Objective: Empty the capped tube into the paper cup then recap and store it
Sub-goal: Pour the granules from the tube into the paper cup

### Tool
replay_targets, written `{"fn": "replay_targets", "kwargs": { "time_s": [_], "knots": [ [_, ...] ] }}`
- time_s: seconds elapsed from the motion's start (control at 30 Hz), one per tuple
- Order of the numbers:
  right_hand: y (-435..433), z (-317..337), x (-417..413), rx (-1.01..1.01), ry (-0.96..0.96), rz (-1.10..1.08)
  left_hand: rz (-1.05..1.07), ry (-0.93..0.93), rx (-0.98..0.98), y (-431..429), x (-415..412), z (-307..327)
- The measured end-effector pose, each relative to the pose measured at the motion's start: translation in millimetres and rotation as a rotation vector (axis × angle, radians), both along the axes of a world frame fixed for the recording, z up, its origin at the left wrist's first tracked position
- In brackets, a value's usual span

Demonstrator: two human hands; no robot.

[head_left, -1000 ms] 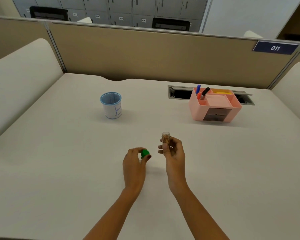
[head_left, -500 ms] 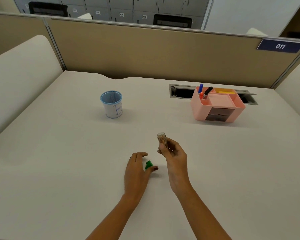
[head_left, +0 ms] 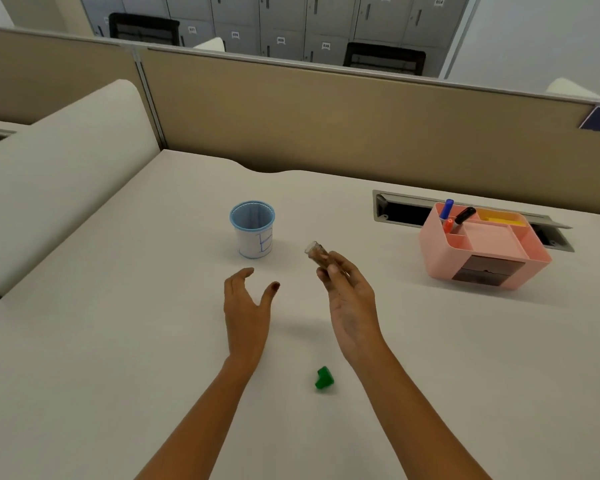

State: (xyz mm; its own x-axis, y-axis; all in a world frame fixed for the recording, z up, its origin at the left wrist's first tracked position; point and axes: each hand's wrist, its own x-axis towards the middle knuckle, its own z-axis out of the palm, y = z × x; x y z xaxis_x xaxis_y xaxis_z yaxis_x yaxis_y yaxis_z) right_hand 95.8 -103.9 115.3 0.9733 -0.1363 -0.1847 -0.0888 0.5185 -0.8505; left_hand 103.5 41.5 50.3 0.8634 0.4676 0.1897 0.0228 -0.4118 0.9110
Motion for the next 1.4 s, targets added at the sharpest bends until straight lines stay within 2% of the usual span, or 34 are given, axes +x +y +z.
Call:
{"fn": "replay_targets", "kwargs": {
  "time_s": [0.23,0.4,0.87,1.17,1.3,1.4],
  "knots": [
    [27,4,63,-0.069,0.069,0.015,0.060,-0.002,-0.081,22,61,-8],
    [42,4,109,-0.214,0.065,-0.038,0.059,0.043,-0.124,30,94,-21],
    [73,-12,173,-0.708,-0.283,-0.168,-0.011,-0.132,-0.165,33,133,-32],
    [81,-15,178,-0.830,-0.421,-0.139,0.005,-0.132,-0.183,32,134,-33],
    [80,-17,179,-0.953,-0.510,-0.125,0.003,-0.132,-0.189,32,134,-33],
    [80,-17,179,-0.938,-0.510,-0.129,0.001,-0.133,-0.185,31,134,-33]
  ]
}}
